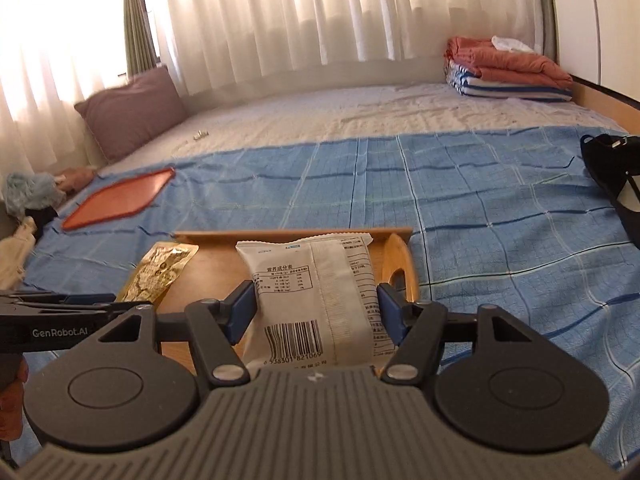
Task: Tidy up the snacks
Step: 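Carry both packets onto the wooden tray and open both tools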
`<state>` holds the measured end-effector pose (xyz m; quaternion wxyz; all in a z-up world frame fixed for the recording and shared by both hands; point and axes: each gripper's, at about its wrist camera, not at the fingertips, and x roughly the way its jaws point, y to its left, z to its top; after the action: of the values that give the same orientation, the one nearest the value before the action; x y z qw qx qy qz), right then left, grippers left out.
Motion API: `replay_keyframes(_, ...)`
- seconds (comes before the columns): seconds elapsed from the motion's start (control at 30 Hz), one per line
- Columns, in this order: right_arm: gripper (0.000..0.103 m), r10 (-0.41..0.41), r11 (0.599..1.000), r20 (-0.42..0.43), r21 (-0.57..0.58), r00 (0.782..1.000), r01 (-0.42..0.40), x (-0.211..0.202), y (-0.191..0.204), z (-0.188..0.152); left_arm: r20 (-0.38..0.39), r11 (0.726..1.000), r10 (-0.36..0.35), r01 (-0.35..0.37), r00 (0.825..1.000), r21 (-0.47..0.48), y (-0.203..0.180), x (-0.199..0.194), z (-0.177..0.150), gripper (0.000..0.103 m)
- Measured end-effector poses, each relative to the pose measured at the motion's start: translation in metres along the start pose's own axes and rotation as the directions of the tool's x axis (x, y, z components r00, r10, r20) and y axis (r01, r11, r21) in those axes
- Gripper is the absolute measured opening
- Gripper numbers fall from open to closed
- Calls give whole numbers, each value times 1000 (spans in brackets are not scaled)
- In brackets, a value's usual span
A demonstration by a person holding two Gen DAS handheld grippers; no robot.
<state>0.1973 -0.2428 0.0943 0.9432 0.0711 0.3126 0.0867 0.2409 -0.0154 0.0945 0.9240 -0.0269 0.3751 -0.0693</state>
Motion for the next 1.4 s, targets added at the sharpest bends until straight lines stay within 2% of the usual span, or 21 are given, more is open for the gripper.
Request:
replay_keyframes(0.17,67,-1,1000,-74,27,997,3,44,-3,-17,-41,999,37,-36,998,27,-5,42,-3,51)
replay_keyframes(0.27,67,-11,1000,-103,16,995,12,63,-1,-25,-49,998,55,-53,997,32,-5,57,-7,52)
replay_keyframes(0.37,67,-28,1000,-124,11,992,29,76,-1,-32,-52,996,48,-44,998,76,-6,65,-11,52)
replay_keyframes(0.53,67,-41,999,-164,2,986,42,92,-7,-38,-79,993,51,-43,996,107,-6,83,-20,52)
replay_keyframes(0.9,68,-28,999,-154,-46,988,22,97,2,-38,-93,995,21,-13,995,94,4,92,-24,54)
replay_keyframes(1.0,70,-27,998,-155,-52,988,19,96,2,-38,-94,995,14,-5,996,101,3,94,-25,58)
replay_keyframes(1.07,79,-28,999,-146,-49,989,21,93,1,-37,-84,995,16,-8,996,100,2,93,-24,60)
replay_keyframes(1.17,90,-5,999,-122,-40,993,0,87,0,-34,-62,996,15,-10,998,93,3,90,-23,77)
replay_keyframes(1.2,90,3,999,-113,-40,994,-7,84,0,-33,-48,996,18,-13,999,89,4,88,-22,84)
replay_keyframes(1.4,94,44,999,-79,-25,996,-46,68,2,-25,-5,995,37,-36,999,94,9,70,-20,89)
